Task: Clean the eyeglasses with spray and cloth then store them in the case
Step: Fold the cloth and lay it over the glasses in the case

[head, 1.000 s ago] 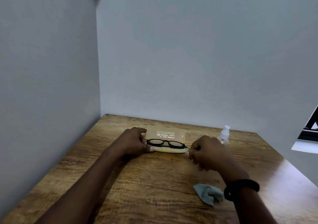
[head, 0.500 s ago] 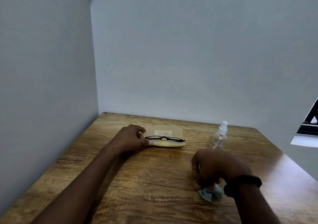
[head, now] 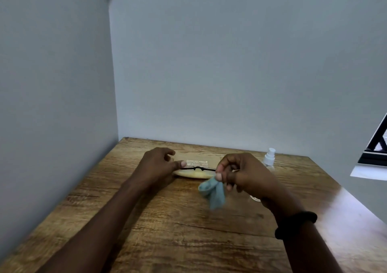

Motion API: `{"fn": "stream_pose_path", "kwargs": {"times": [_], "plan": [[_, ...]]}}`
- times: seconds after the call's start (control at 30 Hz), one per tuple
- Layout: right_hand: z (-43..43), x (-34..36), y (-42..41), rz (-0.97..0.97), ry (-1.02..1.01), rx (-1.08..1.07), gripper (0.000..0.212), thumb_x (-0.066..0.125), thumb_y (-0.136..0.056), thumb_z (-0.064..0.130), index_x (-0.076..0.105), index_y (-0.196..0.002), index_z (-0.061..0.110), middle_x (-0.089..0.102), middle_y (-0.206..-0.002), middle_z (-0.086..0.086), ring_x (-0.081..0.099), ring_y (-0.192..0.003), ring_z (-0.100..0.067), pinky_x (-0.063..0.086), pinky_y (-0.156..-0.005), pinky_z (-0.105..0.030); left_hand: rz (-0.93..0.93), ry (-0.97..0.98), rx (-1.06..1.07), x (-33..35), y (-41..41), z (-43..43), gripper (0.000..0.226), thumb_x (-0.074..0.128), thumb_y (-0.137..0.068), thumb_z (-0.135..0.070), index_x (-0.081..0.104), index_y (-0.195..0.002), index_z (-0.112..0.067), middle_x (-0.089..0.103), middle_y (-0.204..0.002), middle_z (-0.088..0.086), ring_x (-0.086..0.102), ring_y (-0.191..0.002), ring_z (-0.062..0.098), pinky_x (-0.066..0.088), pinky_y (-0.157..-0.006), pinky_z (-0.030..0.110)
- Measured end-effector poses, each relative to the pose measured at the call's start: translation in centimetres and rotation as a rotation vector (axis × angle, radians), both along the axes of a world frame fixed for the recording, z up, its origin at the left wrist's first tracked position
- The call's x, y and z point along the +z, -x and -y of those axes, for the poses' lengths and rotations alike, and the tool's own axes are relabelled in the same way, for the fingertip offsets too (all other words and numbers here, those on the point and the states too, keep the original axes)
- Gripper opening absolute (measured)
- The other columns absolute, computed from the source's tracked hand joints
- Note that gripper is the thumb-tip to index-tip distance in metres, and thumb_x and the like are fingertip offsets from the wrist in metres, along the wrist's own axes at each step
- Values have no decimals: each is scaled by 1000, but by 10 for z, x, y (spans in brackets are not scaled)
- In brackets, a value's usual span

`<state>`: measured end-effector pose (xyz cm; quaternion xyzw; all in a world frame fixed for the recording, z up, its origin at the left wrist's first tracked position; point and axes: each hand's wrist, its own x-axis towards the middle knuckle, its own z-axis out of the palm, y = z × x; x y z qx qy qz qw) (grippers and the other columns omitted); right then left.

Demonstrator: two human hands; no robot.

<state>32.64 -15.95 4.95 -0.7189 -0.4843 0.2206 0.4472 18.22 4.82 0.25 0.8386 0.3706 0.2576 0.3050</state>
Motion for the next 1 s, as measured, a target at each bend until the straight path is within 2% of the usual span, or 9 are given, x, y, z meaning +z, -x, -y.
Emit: {"fn": "stream_pose_path", "kwargs": {"times": [0.07, 0.13, 0.2, 0.3, 0.43, 0.53, 0.83, 0.93, 1.0], "plan": [[0, 2, 1, -47, -138, -52, 7, 74, -86, 2, 69, -83, 7, 65, -61, -2, 59, -50, -12, 40, -45, -19, 238, -56, 12, 9, 0, 13, 41, 76, -84, -49, 73, -117, -26, 73, -106, -9, 66, -90, 7, 51, -79, 26], [-1, 3, 1, -102, -235, -93, 4, 72, -89, 5, 68, -87, 7, 67, -64, 0, 61, -53, -12, 41, -48, -21, 409, 61, -115, 22, 0, 32, 27, 70, -89, -46, 76, -109, -28, 76, -98, -13, 70, -91, 8, 52, -72, 20], [-3, 3, 1, -170, -303, -122, 4, 71, -90, 7, 68, -92, 6, 70, -68, 0, 62, -56, -13, 43, -49, -22, 446, 224, -337, 32, 0, 52, 29, 66, -91, -45, 76, -110, -26, 78, -100, -10, 71, -96, 10, 54, -69, 18], [-4, 3, 3, -255, -348, -144, 3, 68, -92, 9, 68, -95, 7, 73, -73, -1, 64, -58, -12, 46, -50, -22, 429, 256, -507, 33, -2, 70, 32, 69, -88, -37, 76, -115, -22, 78, -106, -7, 72, -100, 7, 54, -77, 18], [-5, 3, 5, -277, -339, -139, 10, 62, -96, 8, 72, -98, 10, 75, -76, -2, 65, -63, -11, 47, -52, -21, 490, 312, -461, 32, -3, 69, 20, 72, -92, -19, 77, -112, -18, 79, -103, 1, 74, -102, 16, 58, -88, 32], [-6, 4, 8, -273, -343, -140, 13, 61, -97, 6, 74, -98, 10, 75, -76, -2, 64, -64, -11, 47, -53, -22, 464, 376, -448, 34, 1, 65, 18, 71, -93, -18, 77, -110, -20, 79, -103, 5, 74, -104, 23, 58, -92, 43], [-6, 3, 7, -268, -396, -145, 9, 67, -92, 4, 74, -93, 8, 73, -74, 0, 63, -62, -11, 45, -53, -22, 694, 662, -261, 36, 1, 56, 13, 65, -96, -11, 75, -103, -9, 79, -94, 6, 74, -83, 14, 59, -64, 26], [-4, 4, 6, -266, -354, -52, 8, 69, -90, 6, 75, -89, 10, 71, -74, 0, 63, -69, -13, 47, -58, -25, 773, 813, -255, 36, -1, 52, 16, 61, -98, -12, 72, -108, -8, 77, -96, 8, 72, -87, 20, 63, -75, 36], [-1, 6, 5, -212, -246, 98, 8, 71, -88, 7, 76, -87, 12, 71, -74, -1, 61, -70, -14, 47, -60, -27, 849, 919, -280, 38, -2, 51, 21, 56, -100, -10, 68, -115, -2, 74, -100, 14, 71, -89, 26, 65, -73, 40]]}}
